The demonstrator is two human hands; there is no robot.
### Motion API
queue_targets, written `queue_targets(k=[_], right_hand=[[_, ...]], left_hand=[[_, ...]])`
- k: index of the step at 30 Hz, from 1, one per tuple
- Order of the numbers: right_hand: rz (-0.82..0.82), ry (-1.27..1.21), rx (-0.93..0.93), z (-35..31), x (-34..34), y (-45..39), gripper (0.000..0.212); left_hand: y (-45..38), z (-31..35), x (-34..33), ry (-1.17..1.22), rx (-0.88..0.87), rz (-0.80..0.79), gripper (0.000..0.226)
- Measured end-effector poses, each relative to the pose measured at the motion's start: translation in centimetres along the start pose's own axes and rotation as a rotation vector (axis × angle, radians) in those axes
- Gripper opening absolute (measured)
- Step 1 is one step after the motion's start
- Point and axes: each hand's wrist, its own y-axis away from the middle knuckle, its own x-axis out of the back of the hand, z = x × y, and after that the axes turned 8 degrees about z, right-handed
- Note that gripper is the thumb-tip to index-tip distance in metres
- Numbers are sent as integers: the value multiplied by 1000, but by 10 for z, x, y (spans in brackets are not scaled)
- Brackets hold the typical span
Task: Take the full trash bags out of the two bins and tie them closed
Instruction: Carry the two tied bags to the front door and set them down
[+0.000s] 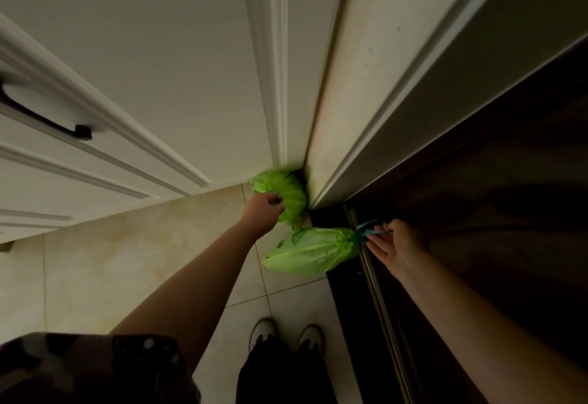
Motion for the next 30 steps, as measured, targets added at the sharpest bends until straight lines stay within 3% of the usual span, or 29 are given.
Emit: queue_targets(k=[11,24,30], right_hand=[[-137,-49,161,-28,-68,-52,16],[-182,177,115,-16,-46,-64,25],[-204,241,75,-8,-34,-62,22]], left_hand=[[-15,-5,8,34,33,127,20],[-11,-9,3,50,46,143,18],[-6,-14,3,40,64,139,28]])
